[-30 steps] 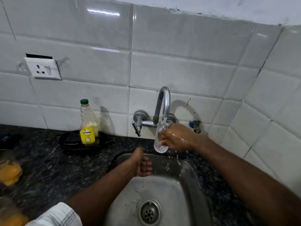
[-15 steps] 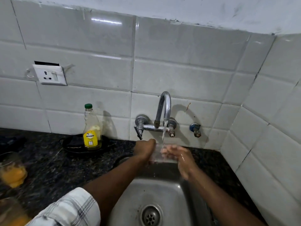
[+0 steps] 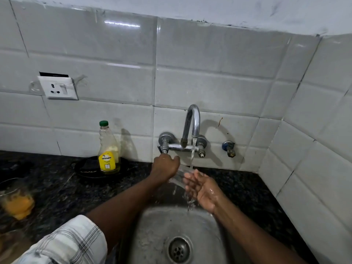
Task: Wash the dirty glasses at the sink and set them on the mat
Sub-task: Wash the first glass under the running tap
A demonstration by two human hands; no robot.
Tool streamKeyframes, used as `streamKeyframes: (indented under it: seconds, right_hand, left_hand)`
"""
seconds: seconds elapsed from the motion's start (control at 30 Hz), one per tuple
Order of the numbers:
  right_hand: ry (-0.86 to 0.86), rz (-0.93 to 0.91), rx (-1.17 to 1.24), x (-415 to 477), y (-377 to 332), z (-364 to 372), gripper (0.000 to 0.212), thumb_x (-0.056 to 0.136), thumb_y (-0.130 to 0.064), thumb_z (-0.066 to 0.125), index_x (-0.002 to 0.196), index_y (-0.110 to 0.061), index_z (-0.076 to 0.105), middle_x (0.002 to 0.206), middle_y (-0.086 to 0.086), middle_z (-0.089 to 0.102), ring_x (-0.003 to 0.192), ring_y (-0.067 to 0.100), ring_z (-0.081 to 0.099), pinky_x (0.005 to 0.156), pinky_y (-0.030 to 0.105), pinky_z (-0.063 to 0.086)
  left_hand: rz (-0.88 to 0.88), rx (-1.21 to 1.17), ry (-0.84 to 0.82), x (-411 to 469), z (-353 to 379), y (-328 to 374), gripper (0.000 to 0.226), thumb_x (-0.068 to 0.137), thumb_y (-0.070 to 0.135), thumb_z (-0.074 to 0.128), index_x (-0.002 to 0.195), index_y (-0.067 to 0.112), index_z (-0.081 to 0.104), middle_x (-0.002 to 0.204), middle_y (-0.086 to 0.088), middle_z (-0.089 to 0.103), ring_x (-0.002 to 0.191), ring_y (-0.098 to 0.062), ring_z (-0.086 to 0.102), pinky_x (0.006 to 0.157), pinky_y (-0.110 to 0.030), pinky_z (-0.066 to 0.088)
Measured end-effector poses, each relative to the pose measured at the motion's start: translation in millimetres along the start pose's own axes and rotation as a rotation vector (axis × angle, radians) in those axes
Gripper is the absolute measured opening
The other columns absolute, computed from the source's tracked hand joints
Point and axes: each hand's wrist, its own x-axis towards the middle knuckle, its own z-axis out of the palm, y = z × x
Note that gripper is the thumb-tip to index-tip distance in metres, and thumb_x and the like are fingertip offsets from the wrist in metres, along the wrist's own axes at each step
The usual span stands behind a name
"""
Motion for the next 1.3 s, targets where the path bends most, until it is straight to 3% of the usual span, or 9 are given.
streamKeyframes:
  seconds: [0.13, 0.23, 0.33, 0.5, 0.73, 0.9, 1.03, 1.13, 1.3]
  right_hand:
    - [-0.103, -0.507, -1.064, 2, -37, 12, 0.003, 0.095, -0.009, 0.059, 0.096, -0.011, 0.06, 0.094, 0.011, 0.071, 0.074, 0.013, 0.069, 0.065, 0.029, 0.059]
    - [-0.312, -0.699, -1.699, 9, -59, 17, 0.009, 0.089, -0.008, 0.059, 0.092, -0.017, 0.059, 0.09, 0.003, 0.065, 0.082, 0.017, 0.062, 0.076, 0.04, 0.055]
    - [-0.307, -0.76, -1.707, 9, -69, 19, 0.016, 0.086, -0.009, 0.059, 0.088, -0.024, 0.053, 0.086, -0.004, 0.061, 0.081, 0.015, 0.058, 0.075, 0.04, 0.053]
    - [-0.378, -0.73, -1.831, 7, -69, 24, 0.021, 0.086, -0.009, 0.059, 0.086, -0.025, 0.046, 0.082, -0.003, 0.056, 0.079, 0.018, 0.056, 0.069, 0.035, 0.047]
    - [-0.324, -0.701, -1.852, 8, -75, 26, 0.023, 0.081, -0.004, 0.058, 0.08, -0.023, 0.045, 0.076, -0.004, 0.053, 0.07, 0.014, 0.05, 0.062, 0.028, 0.042]
    - [-0.293, -0.724, -1.874, 7, -78, 26, 0.018, 0.085, -0.005, 0.057, 0.083, -0.019, 0.047, 0.077, -0.004, 0.053, 0.069, 0.011, 0.048, 0.057, 0.019, 0.031]
    - [-0.278, -0.769, -1.895, 9, -78, 29, 0.01, 0.087, -0.011, 0.058, 0.088, -0.018, 0.051, 0.08, -0.007, 0.054, 0.07, 0.008, 0.05, 0.063, 0.026, 0.042]
    - [-0.251, -0.78, -1.881, 8, -78, 30, 0.015, 0.087, -0.017, 0.057, 0.089, -0.027, 0.046, 0.082, -0.007, 0.057, 0.074, 0.012, 0.056, 0.07, 0.039, 0.053]
    - [-0.169, -0.755, -1.744, -2, -82, 25, 0.018, 0.087, -0.008, 0.06, 0.09, -0.024, 0.052, 0.091, -0.001, 0.065, 0.084, 0.014, 0.062, 0.078, 0.04, 0.055]
  left_hand:
    - [-0.503, -0.607, -0.292, -5, -2, -22, 0.035, 0.098, 0.034, 0.045, 0.089, 0.004, 0.062, 0.079, -0.015, 0.064, 0.06, -0.024, 0.058, 0.052, -0.024, 0.043]
    - [-0.537, -0.676, -0.208, -2, -5, -27, 0.029, 0.091, 0.028, 0.051, 0.1, 0.002, 0.06, 0.086, -0.015, 0.061, 0.073, -0.028, 0.06, 0.06, -0.031, 0.051]
    - [-0.437, -0.526, 0.061, 11, -15, -24, 0.041, 0.083, 0.028, 0.057, 0.106, -0.006, 0.061, 0.096, -0.02, 0.067, 0.088, -0.035, 0.065, 0.074, -0.039, 0.052]
    - [-0.266, -0.309, 0.18, 25, -35, 1, 0.032, 0.092, 0.024, 0.055, 0.102, -0.004, 0.066, 0.104, -0.02, 0.068, 0.081, -0.027, 0.056, 0.058, -0.029, 0.036]
    - [-0.226, -0.294, 0.181, 29, -31, 11, 0.032, 0.098, 0.022, 0.052, 0.11, -0.005, 0.063, 0.093, -0.014, 0.065, 0.056, -0.011, 0.047, 0.047, -0.024, 0.032]
    - [-0.163, -0.223, 0.112, 27, -30, 9, 0.034, 0.089, 0.027, 0.055, 0.107, 0.0, 0.066, 0.103, -0.016, 0.07, 0.085, -0.028, 0.064, 0.061, -0.028, 0.045]
    - [-0.048, -0.171, -0.073, 28, -38, 17, 0.03, 0.09, 0.017, 0.052, 0.111, 0.001, 0.067, 0.103, -0.018, 0.068, 0.091, -0.032, 0.066, 0.066, -0.027, 0.045]
    - [-0.062, -0.22, -0.088, 26, -38, 9, 0.031, 0.092, 0.02, 0.049, 0.11, 0.001, 0.067, 0.101, -0.017, 0.069, 0.089, -0.03, 0.065, 0.066, -0.03, 0.046]
    - [-0.354, -0.326, 0.036, 0, -8, -4, 0.035, 0.094, 0.028, 0.049, 0.113, 0.0, 0.06, 0.104, -0.015, 0.062, 0.091, -0.03, 0.059, 0.07, -0.031, 0.041]
